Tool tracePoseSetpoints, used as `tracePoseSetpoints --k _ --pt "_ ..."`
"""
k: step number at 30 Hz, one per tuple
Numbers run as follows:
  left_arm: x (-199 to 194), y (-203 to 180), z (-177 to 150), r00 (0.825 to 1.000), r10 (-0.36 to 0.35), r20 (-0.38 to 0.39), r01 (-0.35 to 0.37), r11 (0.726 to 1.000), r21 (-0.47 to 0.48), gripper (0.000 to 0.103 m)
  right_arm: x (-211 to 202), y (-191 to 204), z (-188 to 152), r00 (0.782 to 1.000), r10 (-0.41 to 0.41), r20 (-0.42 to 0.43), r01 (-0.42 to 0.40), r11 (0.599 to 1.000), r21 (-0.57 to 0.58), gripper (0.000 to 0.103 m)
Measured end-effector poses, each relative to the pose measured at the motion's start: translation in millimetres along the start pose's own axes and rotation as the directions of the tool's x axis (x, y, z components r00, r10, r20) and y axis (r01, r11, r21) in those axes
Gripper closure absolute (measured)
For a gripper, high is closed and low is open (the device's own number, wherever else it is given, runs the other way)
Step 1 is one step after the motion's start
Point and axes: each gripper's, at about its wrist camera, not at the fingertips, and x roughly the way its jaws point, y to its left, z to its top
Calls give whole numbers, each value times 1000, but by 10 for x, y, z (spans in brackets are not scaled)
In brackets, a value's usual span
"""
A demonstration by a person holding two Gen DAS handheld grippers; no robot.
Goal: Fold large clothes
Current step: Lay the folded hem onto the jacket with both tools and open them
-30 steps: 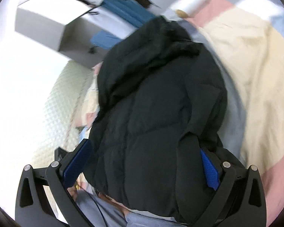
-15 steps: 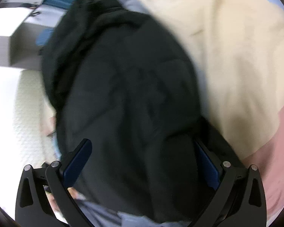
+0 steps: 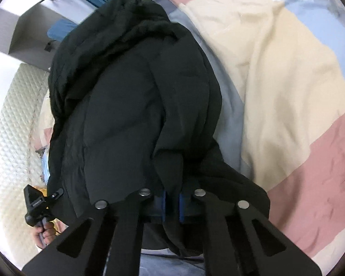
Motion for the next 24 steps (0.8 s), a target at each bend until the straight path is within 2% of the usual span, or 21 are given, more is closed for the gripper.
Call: tracePoseSetpoints --k 4,6,8,12,18,24 --pt "-400 -127 -42 995 -93 46 92 995 34 94 -392 51 20 990 101 94 -101 995 -7 99" --pt "-574 -168 -63 991 -123 47 121 992 38 95 -685 -35 5 977 169 132 -170 985 -6 100" --pt "-785 -298 -122 991 -123 57 121 991 52 95 -903 -48 -22 964 211 163 -211 977 -14 100" --pt "-1231 -532 -239 984 -155 89 145 984 102 96 -1365 21 -106 929 302 214 -297 953 -57 101" --pt "-1902 -685 -524 974 -199 112 182 972 147 96 -1978 -12 -504 860 433 269 -416 901 -121 101" --pt "-2558 -941 -807 970 -190 152 154 963 222 96 -2497 85 -966 795 522 309 -484 853 -195 101"
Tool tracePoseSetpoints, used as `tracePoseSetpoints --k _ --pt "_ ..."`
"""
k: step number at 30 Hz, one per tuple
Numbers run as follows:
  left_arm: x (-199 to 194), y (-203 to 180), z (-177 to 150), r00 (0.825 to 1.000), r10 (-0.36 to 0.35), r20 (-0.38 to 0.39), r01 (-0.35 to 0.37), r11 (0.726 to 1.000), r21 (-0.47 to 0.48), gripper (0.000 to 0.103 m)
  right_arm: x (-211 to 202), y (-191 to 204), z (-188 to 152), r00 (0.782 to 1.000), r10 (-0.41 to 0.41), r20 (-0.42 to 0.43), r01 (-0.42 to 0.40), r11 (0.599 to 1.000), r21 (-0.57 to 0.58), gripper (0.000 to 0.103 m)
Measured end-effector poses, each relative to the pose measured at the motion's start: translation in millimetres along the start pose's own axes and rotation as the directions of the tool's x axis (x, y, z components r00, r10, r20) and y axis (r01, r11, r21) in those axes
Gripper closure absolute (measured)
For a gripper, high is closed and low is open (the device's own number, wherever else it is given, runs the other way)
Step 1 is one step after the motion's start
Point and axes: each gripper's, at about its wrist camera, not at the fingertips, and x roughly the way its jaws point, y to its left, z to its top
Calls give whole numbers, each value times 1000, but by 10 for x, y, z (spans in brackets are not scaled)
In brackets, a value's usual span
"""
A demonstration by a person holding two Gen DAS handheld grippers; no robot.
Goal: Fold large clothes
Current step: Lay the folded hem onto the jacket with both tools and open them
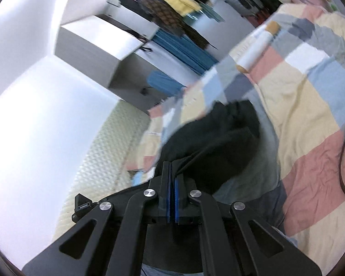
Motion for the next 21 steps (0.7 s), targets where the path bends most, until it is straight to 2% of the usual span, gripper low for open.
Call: tracePoseSetpoints --k 4,7,10,13,14,19,21 --pt "-179 -236 33 1000 22 14 -23 998 67 96 -273 165 20 999 27 45 -26 1000 -15 101" --pt "-195 -401 143 998 64 17 -65 989 129 95 -356 235 183 997 10 79 -8 1000 -28 101" --pt "-64 -484 376 993 115 29 -118 982 150 95 -273 231 469 992 -27 122 31 999 -33 103" --pt "221 -508 643 980 197 17 -198 967 158 95 -212 192 842 973 -55 225 65 997 -40 103" --pt "364 -506 713 973 229 5 -226 958 174 95 -164 153 956 970 -63 236 71 997 -28 103" --pt "1104 -347 1033 939 340 -49 -328 930 166 95 326 -88 1209 971 -168 169 169 986 14 103" --pt "1301 -258 1164 934 353 -54 -343 929 137 95 566 -256 1198 974 -195 117 192 981 36 103"
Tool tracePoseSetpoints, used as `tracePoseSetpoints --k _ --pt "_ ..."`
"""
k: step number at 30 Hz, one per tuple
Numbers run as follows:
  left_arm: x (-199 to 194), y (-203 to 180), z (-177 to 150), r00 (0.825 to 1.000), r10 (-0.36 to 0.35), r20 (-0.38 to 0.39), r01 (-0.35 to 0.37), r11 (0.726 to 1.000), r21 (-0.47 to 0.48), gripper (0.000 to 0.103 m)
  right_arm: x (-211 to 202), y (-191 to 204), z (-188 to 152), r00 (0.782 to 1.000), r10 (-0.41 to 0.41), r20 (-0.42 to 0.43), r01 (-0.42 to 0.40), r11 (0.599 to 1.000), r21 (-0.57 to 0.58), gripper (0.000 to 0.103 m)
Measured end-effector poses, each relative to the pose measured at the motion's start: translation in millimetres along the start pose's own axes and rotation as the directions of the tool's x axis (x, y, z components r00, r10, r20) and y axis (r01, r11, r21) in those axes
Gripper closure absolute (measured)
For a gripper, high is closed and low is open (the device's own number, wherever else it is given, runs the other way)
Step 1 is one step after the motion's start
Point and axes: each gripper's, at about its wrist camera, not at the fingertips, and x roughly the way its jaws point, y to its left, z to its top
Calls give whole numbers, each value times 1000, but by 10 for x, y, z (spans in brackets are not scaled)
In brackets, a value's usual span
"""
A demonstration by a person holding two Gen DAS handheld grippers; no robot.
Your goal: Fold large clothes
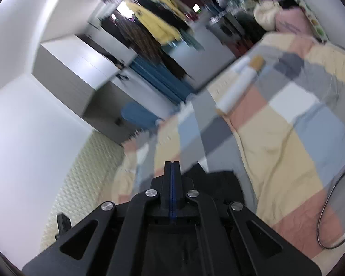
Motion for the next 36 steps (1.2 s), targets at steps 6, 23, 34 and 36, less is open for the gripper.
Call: tracePoseSetpoints --k 6,23,34,36 --pt "495 223 443 999 -20 -32 16 990 -137 95 159 -257 -44 998 -52 -40 51 999 -14 103" --pt "1897 562 1321 983 184 5 -176 946 -270 95 1084 118 -378 990 -71 -124 37 966 -257 103" --pt "2655 648 1575 952 289 -98 -304 927 -221 93 2955 410 -605 936 -309 -166 198 855 -478 103" --pt "2774 712 1582 957 267 -113 -288 926 -243 93 3155 373 -599 914 -378 -149 252 814 -524 103"
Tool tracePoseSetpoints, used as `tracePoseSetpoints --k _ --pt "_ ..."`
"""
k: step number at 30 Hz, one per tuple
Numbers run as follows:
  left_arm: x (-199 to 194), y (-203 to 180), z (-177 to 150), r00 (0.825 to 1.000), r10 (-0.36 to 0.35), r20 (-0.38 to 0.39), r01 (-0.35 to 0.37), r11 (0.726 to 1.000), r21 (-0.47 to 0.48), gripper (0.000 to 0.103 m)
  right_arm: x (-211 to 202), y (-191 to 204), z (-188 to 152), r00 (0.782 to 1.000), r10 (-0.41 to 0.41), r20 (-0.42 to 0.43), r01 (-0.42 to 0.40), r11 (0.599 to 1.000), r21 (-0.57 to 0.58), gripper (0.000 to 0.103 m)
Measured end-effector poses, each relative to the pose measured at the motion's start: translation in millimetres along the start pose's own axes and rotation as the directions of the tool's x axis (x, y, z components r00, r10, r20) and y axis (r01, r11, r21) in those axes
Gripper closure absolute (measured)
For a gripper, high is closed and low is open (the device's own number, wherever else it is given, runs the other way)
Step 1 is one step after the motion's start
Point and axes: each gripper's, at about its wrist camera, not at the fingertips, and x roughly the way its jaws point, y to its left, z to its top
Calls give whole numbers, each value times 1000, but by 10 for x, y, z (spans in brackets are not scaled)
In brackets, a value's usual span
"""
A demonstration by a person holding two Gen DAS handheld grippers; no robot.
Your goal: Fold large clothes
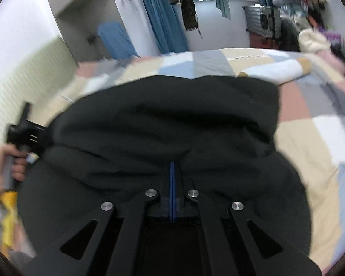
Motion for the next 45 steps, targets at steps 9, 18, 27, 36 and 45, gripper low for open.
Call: tracePoseSetpoints --k 9,18,27,36,45 --pt "-74 -10 -105 996 -82 -26 81 996 -29 88 362 -233 -74 998 -34 -49 36 998 48 103" --pt "-989 375 -663 943 -322 88 325 946 -11 56 102 -109 -220 999 20 25 -22 997 80 103" --pt "-1794 -122 -1386 904 -288 317 163 916 367 38 -499 148 -306 985 58 164 -67 996 51 38" --pt "-1076 -1143 -1780 902 -231 364 -39 797 602 38 -305 552 -196 984 54 171 -49 998 -31 29" --pt "-464 -1185 -1602 929 -132 345 -115 784 610 36 316 517 -122 994 13 105 -13 1000 0 13"
